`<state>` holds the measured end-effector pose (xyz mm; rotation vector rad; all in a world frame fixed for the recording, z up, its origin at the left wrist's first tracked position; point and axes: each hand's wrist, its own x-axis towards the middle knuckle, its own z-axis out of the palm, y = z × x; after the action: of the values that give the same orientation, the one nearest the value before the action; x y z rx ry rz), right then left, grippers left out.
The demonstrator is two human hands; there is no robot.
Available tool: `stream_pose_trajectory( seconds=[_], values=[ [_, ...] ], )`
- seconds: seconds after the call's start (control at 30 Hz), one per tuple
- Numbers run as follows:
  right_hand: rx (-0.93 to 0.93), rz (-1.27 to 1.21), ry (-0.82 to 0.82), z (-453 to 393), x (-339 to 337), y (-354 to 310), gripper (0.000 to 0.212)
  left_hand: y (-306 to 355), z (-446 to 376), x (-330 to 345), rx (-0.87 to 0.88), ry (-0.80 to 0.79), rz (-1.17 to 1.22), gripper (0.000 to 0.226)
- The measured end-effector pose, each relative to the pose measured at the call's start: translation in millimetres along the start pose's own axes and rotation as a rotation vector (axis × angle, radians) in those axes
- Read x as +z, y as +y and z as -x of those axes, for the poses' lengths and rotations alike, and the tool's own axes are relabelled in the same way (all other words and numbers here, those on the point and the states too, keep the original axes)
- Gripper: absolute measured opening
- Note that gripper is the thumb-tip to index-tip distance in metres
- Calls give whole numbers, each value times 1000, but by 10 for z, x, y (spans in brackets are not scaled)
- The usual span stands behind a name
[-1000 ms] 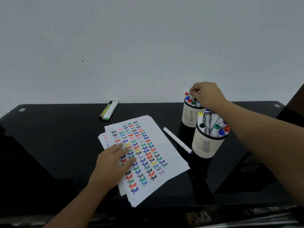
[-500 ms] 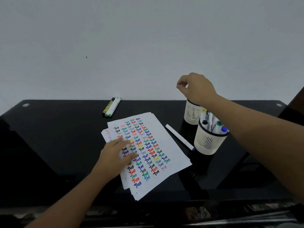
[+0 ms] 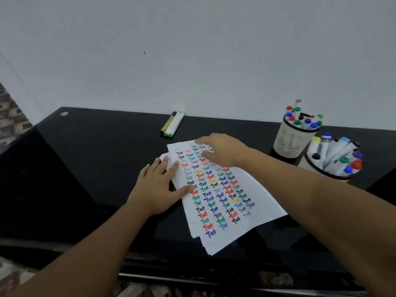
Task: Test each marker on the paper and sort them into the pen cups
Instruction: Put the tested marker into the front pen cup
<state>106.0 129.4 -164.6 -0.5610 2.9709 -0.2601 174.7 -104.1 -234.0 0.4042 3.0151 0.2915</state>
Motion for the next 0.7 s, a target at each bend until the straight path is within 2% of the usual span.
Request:
stream_pose_trajectory(
  seconds=[0.2,0.47,0.53,0.63,0.7],
  values=[
    [-23,20,29,-617,203,-184,55,-32,-23,11,1,27,48,103],
    [-11,185,62,-1197,394,-255,67,-48,-38,34,6,51,70,102],
    [-15,205,117,-1233,442,-251,61,-47,-41,37,7,49,66,102],
    [-31,208,258,-1246,450,-226,40,-44,-53,40,7,47,61,103],
    [-53,231,289,-1259,439,-204,40,-44,-61,42,6,49,61,104]
  ],
)
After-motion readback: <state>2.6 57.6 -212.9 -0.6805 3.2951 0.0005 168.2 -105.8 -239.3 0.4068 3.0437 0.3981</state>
